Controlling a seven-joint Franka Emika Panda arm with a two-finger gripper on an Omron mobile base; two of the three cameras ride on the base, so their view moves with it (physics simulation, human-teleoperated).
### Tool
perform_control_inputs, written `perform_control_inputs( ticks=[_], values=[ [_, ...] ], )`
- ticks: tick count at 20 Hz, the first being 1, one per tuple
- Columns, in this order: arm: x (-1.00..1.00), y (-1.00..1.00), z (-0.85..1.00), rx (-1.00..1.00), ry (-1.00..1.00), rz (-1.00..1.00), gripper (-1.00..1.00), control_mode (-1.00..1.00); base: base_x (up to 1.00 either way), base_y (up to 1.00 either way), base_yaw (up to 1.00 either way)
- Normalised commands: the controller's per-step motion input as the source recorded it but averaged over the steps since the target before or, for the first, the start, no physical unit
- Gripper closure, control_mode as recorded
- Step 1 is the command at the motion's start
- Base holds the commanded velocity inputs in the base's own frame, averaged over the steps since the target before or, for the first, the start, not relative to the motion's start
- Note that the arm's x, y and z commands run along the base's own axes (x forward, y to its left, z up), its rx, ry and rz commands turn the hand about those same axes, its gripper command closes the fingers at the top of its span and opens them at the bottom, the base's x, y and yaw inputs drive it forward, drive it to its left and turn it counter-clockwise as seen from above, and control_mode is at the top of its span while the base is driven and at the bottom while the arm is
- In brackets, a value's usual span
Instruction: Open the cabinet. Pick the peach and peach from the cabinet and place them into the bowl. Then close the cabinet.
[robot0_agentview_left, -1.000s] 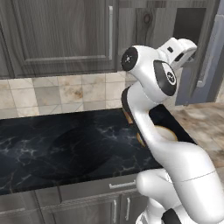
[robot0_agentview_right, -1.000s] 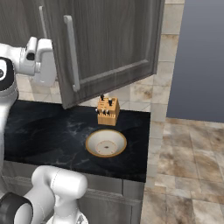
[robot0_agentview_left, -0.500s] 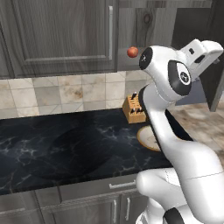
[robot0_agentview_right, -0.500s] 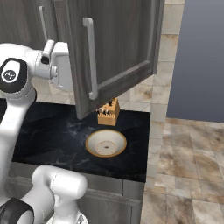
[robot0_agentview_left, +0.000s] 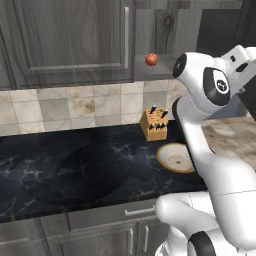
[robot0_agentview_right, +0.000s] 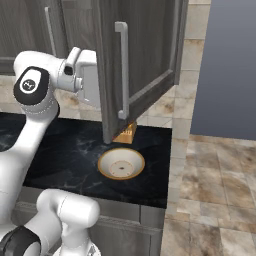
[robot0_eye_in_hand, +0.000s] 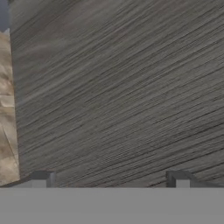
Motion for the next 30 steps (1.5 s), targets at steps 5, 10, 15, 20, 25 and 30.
perform_control_inputs(
  ticks=[5, 10, 15, 20, 25, 30],
  values=[
    [0.0, -0.28, -0.06, 0.0, 0.0, 0.0, -1.0, -1.0, 0.0, 0.0, 0.0],
    [0.0, -0.32, -0.09, 0.0, 0.0, 0.0, -1.0, -1.0, 0.0, 0.0, 0.0],
    [0.0, -0.31, -0.1, 0.0, 0.0, 0.0, -1.0, -1.0, 0.0, 0.0, 0.0],
    [0.0, -0.3, -0.1, 0.0, 0.0, 0.0, -1.0, -1.0, 0.0, 0.0, 0.0],
    [0.0, -0.33, -0.1, 0.0, -0.01, 0.0, -1.0, -1.0, 0.0, 0.0, 0.0],
    [0.0, -0.13, -0.09, 0.0, 0.0, 0.0, -1.0, -1.0, 0.0, 0.0, 0.0]
  ],
)
